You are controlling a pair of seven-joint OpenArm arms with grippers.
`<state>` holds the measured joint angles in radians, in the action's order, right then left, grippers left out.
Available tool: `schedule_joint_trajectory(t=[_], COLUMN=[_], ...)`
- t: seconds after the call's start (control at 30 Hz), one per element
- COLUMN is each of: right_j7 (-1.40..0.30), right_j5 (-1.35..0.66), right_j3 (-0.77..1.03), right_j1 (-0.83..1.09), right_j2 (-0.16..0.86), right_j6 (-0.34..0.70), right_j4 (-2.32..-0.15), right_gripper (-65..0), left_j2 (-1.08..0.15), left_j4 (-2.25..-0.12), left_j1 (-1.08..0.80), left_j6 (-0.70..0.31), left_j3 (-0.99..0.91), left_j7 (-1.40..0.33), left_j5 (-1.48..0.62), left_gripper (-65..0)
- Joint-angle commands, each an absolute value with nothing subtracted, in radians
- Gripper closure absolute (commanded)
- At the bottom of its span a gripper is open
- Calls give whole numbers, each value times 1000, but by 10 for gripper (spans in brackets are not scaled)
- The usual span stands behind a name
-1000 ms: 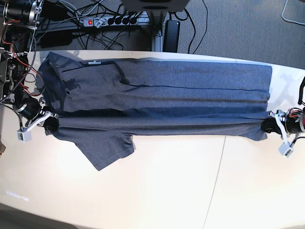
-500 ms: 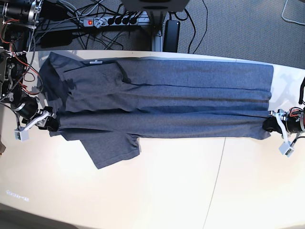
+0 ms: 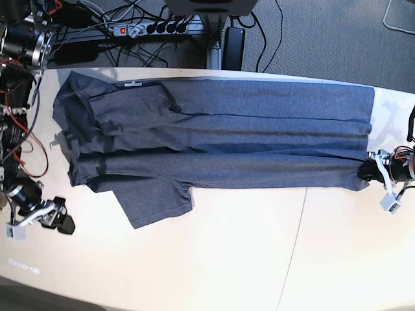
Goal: Fold the T-shirt properly
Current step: 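Regrasp the sleeve end with the right gripper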
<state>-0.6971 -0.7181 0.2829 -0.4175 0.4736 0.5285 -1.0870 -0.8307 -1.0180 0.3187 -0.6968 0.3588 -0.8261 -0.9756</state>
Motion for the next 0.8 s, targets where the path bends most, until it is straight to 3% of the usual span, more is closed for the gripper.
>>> schedule_joint_trajectory(t=[0.0, 0.37, 0.53, 0.77], right_j7=[-682, -662, -648, -659], right_j5=[-712, -599, -488, -478], right_j3=[269, 130, 130, 128], right_j1=[-471, -693, -679, -667], right_j2=[477, 326, 282, 240], right_j6=[583, 580, 580, 581], right_j4=[-1066, -611, -577, -577], right_gripper=[-369, -369, -369, -369], left_j2=[-856, -848, -848, -846], left_j4=[-1028, -1028, -1028, -1028], left_j1=[341, 341, 341, 341], left_j6=[-698, -698, -698, -698], left_j3=[346, 346, 346, 346], left_j7=[-811, -810, -813, -812], left_j5=[-986, -987, -987, -987], left_gripper=[0, 0, 0, 0])
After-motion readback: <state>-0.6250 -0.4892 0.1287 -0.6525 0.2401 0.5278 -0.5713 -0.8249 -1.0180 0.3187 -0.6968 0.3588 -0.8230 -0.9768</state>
